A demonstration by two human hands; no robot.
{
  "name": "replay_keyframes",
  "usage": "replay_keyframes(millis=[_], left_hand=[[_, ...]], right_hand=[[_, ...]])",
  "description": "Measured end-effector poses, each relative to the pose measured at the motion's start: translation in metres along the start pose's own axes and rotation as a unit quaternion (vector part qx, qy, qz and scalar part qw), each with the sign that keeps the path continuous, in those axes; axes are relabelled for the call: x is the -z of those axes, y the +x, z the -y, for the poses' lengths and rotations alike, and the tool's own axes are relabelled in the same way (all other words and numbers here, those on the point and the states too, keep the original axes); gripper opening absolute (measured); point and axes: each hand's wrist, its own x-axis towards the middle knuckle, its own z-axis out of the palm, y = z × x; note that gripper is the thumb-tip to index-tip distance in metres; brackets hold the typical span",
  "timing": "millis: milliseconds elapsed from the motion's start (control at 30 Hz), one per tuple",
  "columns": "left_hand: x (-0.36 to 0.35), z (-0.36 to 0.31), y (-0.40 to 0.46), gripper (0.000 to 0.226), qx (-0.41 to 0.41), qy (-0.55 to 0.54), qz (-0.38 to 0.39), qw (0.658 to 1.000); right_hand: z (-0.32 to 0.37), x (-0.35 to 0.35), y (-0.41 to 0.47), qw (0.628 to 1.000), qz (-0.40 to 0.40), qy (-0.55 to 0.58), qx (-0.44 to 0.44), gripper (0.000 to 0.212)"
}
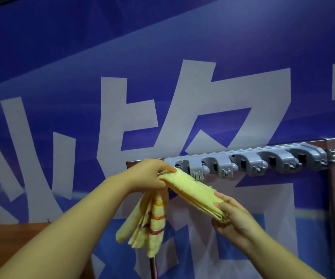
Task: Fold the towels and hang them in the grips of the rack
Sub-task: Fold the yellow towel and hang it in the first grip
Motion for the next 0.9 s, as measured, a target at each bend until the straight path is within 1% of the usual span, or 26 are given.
replay_keyframes(millis=[67,167,233,300,333,367,433,500,567,633,667,700,767,800,867,900], left_hand=[[0.002,-0.001,0.001,0.048,-0.012,0.051,-0.004,0.999],[0.006,-0.005,0.01,0.03,-0.044,0.158,-0.039,0.986],[0.006,-0.006,0.013,0.025,-0.068,0.245,-0.078,0.964],[-0.002,-0.004,0.014,0.025,-0.093,0.304,-0.089,0.944],[-0.006,-0.002,0.012,0.027,-0.092,0.299,-0.075,0.947],[-0.01,-0.002,0.01,0.029,-0.081,0.261,-0.055,0.96],[-0.014,-0.003,0.006,0.038,-0.05,0.151,-0.027,0.987],[-0.015,-0.003,0.004,0.043,-0.039,0.09,-0.033,0.995],[-0.016,0.001,0.003,0.043,-0.017,0.018,-0.037,0.999],[-0.022,0.006,0.001,0.04,0.01,-0.097,-0.039,0.994],[-0.028,0.009,-0.002,0.038,0.026,-0.176,-0.038,0.983],[-0.037,0.012,-0.008,0.035,0.044,-0.271,-0.039,0.961],[-0.067,0.011,-0.022,0.038,0.065,-0.462,-0.057,0.883],[-0.093,0.009,-0.032,0.039,0.063,-0.529,-0.088,0.842],[-0.125,0.005,-0.041,0.037,0.074,-0.625,-0.149,0.763],[-0.137,0.002,-0.045,0.04,0.089,-0.662,-0.16,0.727]], right_hand=[[-0.007,-0.001,0.003,0.999,-0.003,0.035,-0.014,0.026],[-0.006,-0.005,0.013,0.995,-0.003,0.102,-0.019,0.028],[-0.007,-0.005,0.018,0.991,-0.004,0.134,-0.013,0.027],[-0.015,-0.002,0.021,0.99,-0.002,0.142,-0.023,0.028],[-0.021,0.0,0.021,0.989,0.0,0.144,-0.033,0.03],[-0.027,0.002,0.021,0.989,-0.003,0.144,-0.047,0.034],[-0.037,0.006,0.023,0.988,-0.018,0.134,-0.071,0.037],[-0.042,0.007,0.023,0.989,-0.019,0.114,-0.087,0.037],[-0.046,0.005,0.024,0.991,-0.014,0.093,-0.096,0.035],[-0.05,0.003,0.024,0.993,-0.011,0.06,-0.099,0.034],[-0.052,0.002,0.022,0.994,-0.01,0.044,-0.104,0.033],[-0.054,0.002,0.021,0.994,-0.008,0.027,-0.103,0.031],[-0.067,0.009,0.02,0.995,0.0,0.0,-0.099,0.029],[-0.081,0.018,0.016,0.995,0.003,-0.01,-0.095,0.028],[-0.091,0.025,0.016,0.996,-0.002,-0.017,-0.093,0.027],[-0.094,0.026,0.014,0.996,-0.001,-0.017,-0.093,0.027]])
